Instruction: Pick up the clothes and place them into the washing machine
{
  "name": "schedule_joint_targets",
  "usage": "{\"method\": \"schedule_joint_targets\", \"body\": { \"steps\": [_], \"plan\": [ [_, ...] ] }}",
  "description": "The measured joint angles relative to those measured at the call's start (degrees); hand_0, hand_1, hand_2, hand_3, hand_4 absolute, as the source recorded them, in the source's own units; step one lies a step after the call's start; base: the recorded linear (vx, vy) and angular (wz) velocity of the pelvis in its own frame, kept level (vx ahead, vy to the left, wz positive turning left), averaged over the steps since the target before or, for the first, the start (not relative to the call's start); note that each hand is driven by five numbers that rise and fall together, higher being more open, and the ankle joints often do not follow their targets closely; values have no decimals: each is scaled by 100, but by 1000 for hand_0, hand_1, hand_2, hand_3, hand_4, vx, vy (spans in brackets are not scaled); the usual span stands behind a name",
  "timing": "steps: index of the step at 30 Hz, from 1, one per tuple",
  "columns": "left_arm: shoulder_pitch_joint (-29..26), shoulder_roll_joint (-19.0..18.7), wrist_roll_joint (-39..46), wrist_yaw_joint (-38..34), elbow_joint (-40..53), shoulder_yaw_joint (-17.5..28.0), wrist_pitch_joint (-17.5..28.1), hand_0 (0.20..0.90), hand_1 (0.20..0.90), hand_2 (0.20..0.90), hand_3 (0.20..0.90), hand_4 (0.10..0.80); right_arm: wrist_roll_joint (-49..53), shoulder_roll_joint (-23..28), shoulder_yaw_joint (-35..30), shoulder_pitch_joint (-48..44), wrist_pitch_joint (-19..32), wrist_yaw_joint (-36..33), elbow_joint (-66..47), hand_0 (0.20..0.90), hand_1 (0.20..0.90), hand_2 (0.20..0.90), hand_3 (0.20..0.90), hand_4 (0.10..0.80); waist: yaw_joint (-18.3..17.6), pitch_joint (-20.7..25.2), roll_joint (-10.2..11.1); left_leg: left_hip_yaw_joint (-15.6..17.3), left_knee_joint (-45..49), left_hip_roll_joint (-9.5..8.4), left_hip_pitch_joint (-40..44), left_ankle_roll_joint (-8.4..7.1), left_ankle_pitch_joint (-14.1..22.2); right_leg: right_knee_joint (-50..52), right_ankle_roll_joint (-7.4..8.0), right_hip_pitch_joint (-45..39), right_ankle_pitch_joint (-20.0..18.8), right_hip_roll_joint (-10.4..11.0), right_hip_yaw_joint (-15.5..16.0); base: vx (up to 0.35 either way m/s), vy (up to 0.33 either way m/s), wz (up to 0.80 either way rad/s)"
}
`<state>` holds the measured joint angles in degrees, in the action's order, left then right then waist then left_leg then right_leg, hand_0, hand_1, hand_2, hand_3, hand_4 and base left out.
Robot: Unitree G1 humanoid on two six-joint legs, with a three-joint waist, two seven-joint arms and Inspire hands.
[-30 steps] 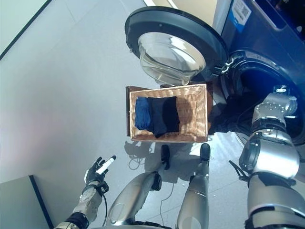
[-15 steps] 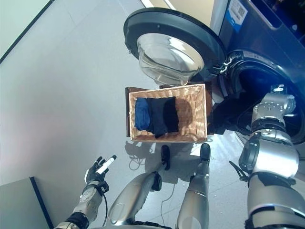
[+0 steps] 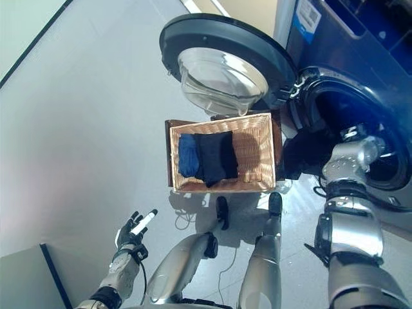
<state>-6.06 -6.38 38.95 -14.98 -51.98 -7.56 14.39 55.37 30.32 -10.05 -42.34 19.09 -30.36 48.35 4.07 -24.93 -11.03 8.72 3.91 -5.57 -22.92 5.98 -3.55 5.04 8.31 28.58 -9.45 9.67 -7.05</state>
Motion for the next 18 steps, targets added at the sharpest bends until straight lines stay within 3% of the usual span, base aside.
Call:
{"method": "schedule_joint_targets", "body": {
  "steps": [6,9,18],
  "plan": [
    [-12,12,-39,-15,110,63,110,900,900,900,900,800,-958,-916,224,1035,53,28,-968,900,900,900,900,800,-117,1,123,29,-5,81,61,-12,7,96,-88,2,80,-67,-11,4,-5,-4],
    [11,25,-100,-59,95,63,106,900,900,900,900,800,-1233,-1272,402,1367,78,24,-1160,900,900,900,900,800,-172,7,184,41,-3,86,61,-22,0,156,-61,37,119,-71,-20,6,3,-2],
    [14,118,-260,-230,91,77,113,900,900,900,900,800,-2496,-1526,1176,2106,-78,47,-1664,900,900,900,900,800,-197,38,273,59,-8,86,35,-27,3,188,-81,98,114,-79,-41,1,0,-1]
  ]
}}
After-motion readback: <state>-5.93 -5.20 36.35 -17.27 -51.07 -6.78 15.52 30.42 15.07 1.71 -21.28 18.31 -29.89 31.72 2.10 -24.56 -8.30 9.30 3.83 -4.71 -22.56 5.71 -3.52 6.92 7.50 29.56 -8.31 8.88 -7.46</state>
